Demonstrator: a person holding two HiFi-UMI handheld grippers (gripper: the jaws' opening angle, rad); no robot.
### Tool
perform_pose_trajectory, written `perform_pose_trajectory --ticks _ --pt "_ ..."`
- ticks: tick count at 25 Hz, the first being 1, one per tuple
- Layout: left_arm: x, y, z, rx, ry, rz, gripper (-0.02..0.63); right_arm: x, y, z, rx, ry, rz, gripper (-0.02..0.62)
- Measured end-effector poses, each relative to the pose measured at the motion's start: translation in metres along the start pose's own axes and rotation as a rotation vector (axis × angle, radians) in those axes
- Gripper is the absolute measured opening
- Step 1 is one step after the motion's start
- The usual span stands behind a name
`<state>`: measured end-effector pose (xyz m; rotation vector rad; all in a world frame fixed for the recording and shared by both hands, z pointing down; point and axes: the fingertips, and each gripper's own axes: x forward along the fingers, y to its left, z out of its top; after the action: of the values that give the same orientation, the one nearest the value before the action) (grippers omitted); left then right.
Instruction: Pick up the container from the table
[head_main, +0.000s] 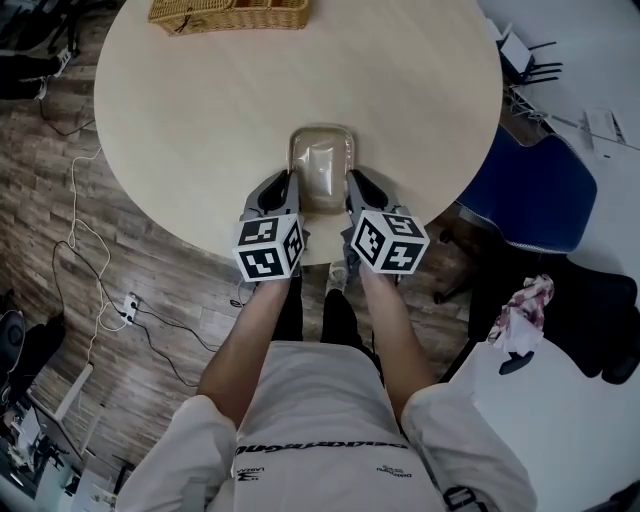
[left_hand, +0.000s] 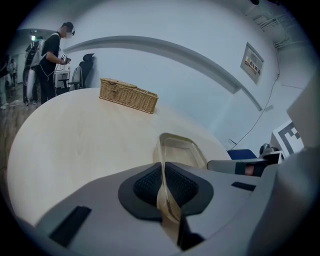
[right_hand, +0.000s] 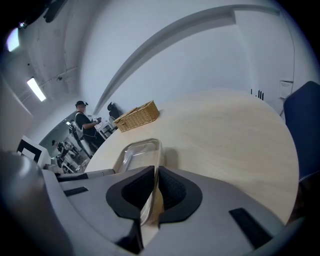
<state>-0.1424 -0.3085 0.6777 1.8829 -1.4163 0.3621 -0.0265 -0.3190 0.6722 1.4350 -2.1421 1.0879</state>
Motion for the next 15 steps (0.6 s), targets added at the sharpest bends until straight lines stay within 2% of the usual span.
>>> perform_pose_trajectory --ticks 8,15 --pt "-0.018 -0.006 0.009 -0.001 -0.033 0.000 0.035 -0.016 0.011 0.007 -0.018 -0.038 0.001 0.054" --pt "-0.050 -0.022 0.027 -0.014 -0.108 -0.006 0.034 -0.047 0.028 0.025 -0.038 -0.098 0.041 0.052"
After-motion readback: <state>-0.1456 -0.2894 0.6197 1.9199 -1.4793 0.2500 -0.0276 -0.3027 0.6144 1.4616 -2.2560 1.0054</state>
